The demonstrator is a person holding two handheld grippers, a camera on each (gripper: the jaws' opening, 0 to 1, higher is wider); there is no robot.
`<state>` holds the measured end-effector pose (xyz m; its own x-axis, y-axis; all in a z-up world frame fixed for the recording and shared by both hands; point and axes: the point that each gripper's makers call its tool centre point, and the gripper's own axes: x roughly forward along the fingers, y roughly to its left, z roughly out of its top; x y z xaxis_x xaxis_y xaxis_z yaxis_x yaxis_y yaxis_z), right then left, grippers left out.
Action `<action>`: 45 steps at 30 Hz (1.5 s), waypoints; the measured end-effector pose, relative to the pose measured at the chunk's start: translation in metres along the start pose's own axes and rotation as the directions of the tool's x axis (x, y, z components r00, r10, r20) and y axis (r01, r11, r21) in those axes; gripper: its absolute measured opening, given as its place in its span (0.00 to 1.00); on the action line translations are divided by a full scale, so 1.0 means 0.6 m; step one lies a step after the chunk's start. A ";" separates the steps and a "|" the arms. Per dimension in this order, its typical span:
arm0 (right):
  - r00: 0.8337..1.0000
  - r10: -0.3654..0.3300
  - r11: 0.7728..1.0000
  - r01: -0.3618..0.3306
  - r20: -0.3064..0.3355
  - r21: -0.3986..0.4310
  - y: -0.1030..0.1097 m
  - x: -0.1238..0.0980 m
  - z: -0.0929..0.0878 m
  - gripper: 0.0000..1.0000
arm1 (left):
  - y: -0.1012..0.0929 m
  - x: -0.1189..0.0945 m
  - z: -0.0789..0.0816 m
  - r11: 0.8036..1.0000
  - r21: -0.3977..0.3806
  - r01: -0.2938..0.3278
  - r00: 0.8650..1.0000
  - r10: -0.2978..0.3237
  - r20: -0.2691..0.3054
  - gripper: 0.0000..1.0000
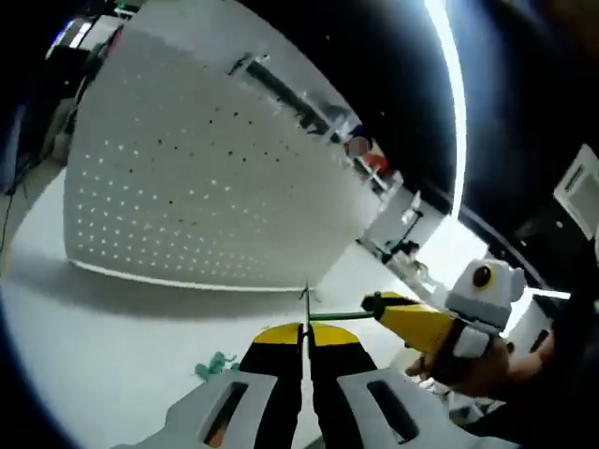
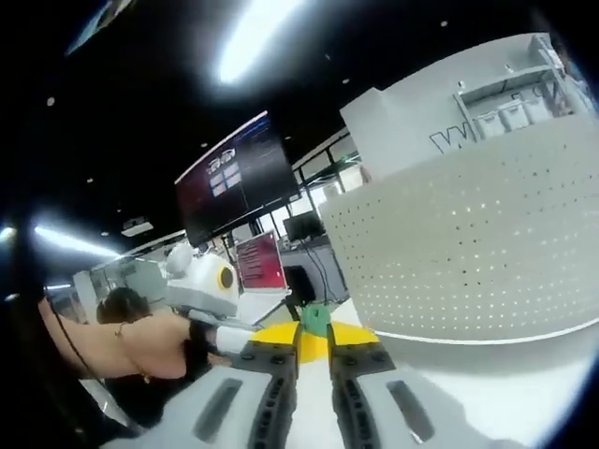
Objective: Insert the hook assembly into the mounting plate slot until the hook locks in place.
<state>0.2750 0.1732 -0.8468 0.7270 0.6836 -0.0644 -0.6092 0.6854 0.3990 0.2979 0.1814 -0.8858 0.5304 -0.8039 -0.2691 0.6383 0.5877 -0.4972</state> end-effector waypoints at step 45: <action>1.000 -0.014 0.996 0.012 0.018 0.090 0.007 0.033 0.018 0.00 | -0.013 -0.006 0.049 0.932 0.349 -0.094 0.991 0.052 0.126 0.01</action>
<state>0.2904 0.1870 -0.8368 0.7410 0.6694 -0.0531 -0.5694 0.6683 0.4787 0.3072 0.1825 -0.8566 0.6291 -0.7541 -0.1889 0.7404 0.6552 -0.1501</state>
